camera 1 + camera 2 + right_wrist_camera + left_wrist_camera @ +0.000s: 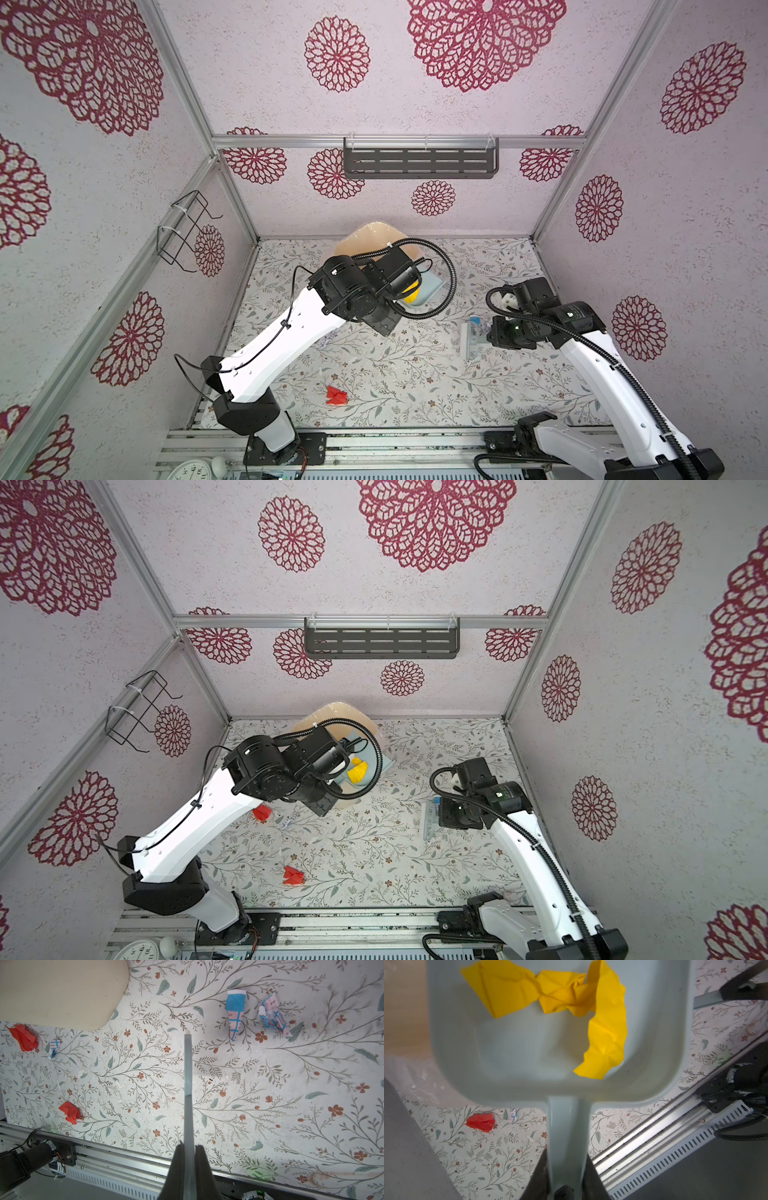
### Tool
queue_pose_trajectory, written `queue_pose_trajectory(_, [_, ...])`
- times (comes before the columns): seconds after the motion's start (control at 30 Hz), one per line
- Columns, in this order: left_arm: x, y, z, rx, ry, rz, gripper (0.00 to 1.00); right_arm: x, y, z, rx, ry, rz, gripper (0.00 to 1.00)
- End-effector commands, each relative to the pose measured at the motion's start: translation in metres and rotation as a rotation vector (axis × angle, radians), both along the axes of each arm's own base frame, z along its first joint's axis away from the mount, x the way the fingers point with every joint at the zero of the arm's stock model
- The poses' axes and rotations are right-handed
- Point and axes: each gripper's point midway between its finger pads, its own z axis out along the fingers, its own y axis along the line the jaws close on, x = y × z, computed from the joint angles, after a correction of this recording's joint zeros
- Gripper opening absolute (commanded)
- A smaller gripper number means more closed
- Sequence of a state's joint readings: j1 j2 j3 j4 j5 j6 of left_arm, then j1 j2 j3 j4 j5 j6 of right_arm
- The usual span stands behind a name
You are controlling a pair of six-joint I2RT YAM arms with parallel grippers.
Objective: Sweep away the paper scraps from the table
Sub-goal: 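Tip the dustpan over the beige bin with the left gripper to empty it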
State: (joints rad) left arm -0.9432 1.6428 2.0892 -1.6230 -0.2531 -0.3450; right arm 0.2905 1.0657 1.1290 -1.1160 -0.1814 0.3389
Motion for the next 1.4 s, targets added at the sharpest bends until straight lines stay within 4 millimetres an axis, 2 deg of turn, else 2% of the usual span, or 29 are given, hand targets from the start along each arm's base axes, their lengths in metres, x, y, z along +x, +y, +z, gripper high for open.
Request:
queue_pose_trajectory(0.0, [0.007, 0.037, 0.016, 0.019, -0.036, 0.104, 0.0, 0.009, 0.004, 0.013, 0.02, -0.047, 0.016, 0.0])
queue_pose_trajectory(0.17, [0.028, 0.073, 0.025, 0.037, -0.076, 0.221, 0.0, 0.012, 0.006, 0.012, 0.028, -0.044, 0.021, 0.0])
queue_pose_trajectory(0.4, [0.061, 0.127, 0.025, 0.095, -0.129, 0.341, 0.0, 0.014, 0.007, 0.012, 0.04, -0.047, 0.023, 0.0])
queue_pose_trajectory(0.47, [0.071, 0.132, 0.03, 0.104, -0.15, 0.338, 0.0, 0.013, 0.008, 0.011, 0.044, -0.046, 0.026, 0.0])
queue_pose_trajectory(0.57, [0.085, 0.134, 0.033, 0.125, -0.176, 0.314, 0.0, 0.012, 0.007, 0.012, 0.042, -0.044, 0.025, 0.0])
queue_pose_trajectory(0.83, [0.113, 0.126, 0.011, 0.245, -0.156, 0.218, 0.0, 0.007, 0.004, 0.011, 0.043, -0.029, 0.016, 0.0])
queue_pose_trajectory(1.03, [0.134, 0.12, 0.015, 0.308, -0.209, 0.178, 0.0, 0.007, 0.007, 0.005, 0.058, -0.013, 0.013, 0.0])
queue_pose_trajectory(1.37, [0.151, 0.113, 0.009, 0.511, -0.268, 0.065, 0.0, 0.01, 0.01, -0.001, 0.065, 0.001, 0.02, 0.0])
